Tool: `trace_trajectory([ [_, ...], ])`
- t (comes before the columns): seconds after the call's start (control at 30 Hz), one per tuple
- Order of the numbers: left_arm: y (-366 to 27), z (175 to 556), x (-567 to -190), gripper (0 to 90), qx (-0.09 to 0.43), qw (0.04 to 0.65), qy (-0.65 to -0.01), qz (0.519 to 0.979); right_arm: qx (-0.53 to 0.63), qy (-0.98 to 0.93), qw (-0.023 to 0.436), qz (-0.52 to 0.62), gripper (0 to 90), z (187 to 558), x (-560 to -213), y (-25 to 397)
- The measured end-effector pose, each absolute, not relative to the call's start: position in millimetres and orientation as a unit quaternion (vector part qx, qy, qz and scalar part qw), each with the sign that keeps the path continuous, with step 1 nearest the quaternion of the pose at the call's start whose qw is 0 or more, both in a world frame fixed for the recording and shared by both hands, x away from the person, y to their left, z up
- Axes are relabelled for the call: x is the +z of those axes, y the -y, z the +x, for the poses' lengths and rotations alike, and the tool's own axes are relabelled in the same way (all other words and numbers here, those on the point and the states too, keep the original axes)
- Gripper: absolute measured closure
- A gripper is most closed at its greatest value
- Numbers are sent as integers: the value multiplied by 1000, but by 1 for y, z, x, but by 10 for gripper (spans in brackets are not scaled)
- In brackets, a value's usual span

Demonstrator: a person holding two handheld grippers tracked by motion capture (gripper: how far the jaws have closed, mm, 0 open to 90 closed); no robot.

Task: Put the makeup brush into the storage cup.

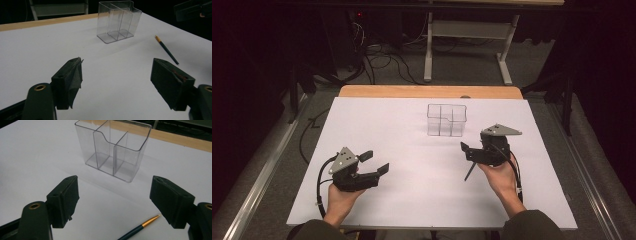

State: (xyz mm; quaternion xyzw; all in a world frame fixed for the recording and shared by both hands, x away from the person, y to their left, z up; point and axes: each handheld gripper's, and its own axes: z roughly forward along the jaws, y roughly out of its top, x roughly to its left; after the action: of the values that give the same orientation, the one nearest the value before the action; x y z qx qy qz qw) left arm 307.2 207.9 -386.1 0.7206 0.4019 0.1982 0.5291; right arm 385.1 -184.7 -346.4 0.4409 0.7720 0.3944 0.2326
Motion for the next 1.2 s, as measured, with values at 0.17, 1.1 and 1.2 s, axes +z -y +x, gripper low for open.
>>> trace_trajectory([
  [0.17, -209, 307, -386, 256, 197, 529, -404, 720, 394, -771, 214, 453, 232, 385, -344, 186],
  [1.1, -208, 308, -387, 249, 208, 523, -405, 721, 309, -792, 183, 493, 217, 396, -334, 184],
  [1.2, -209, 308, -386, 248, 211, 522, -407, 719, 292, -796, 178, 499, 217, 398, -334, 183],
])
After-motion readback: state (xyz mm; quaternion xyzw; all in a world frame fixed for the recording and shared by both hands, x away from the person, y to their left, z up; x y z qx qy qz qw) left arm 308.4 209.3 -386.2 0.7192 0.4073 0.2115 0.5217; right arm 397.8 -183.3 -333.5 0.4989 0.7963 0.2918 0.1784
